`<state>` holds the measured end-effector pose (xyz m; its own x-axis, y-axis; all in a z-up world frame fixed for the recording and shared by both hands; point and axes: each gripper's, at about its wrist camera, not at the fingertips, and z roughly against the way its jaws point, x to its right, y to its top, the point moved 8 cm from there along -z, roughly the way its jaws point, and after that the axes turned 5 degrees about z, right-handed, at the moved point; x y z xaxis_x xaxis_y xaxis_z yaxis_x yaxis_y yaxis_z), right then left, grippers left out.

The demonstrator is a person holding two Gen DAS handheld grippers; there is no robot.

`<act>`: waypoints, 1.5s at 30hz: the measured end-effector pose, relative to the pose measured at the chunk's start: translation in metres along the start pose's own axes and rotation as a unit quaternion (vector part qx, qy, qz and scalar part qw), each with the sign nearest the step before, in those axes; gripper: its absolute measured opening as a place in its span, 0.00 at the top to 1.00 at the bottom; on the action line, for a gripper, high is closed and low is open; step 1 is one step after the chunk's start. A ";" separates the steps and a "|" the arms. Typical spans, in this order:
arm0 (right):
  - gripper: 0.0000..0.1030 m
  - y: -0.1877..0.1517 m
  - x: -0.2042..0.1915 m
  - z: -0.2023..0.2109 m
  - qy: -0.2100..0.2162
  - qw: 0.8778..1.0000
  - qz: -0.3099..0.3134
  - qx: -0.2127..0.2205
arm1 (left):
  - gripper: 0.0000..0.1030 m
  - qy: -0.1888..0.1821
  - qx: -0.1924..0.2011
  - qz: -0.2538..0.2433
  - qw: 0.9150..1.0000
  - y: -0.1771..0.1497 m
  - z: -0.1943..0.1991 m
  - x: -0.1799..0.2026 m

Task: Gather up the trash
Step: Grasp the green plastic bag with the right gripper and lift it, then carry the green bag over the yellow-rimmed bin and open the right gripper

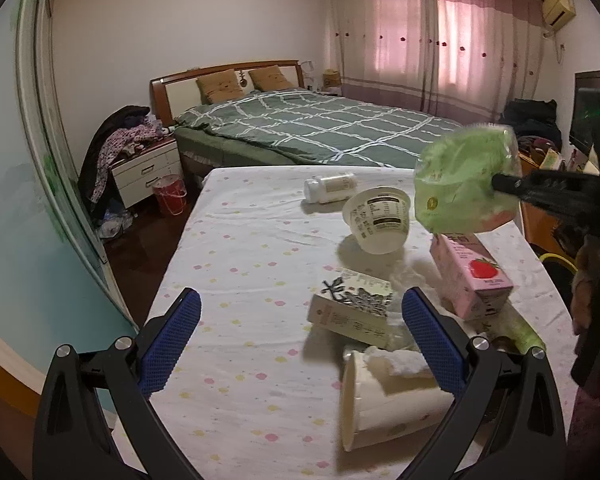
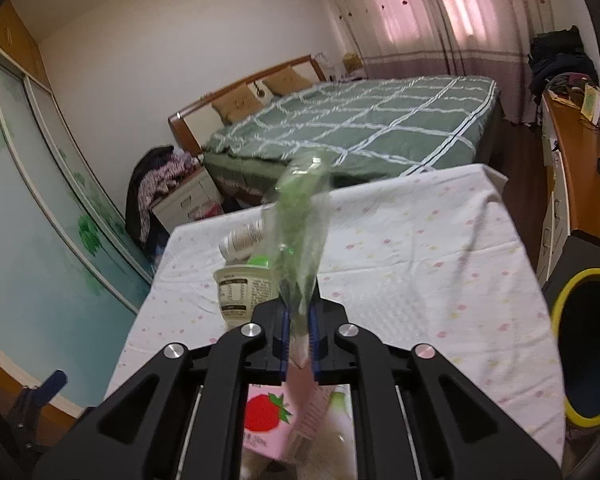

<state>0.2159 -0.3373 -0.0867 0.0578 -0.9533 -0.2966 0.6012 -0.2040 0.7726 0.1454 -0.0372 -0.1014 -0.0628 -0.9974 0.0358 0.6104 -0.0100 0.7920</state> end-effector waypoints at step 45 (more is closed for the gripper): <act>0.67 -0.099 0.315 0.079 -0.312 0.936 -0.163 -0.018 | 0.04 -0.043 -0.115 -0.036 0.992 -0.082 -0.022 0.057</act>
<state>0.1116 -0.6353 -0.2123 -0.6024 -0.7892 -0.1193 0.5334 -0.5093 0.6754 0.1097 -0.0944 -0.1777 -0.1732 -0.9839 0.0439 0.7656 -0.1065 0.6344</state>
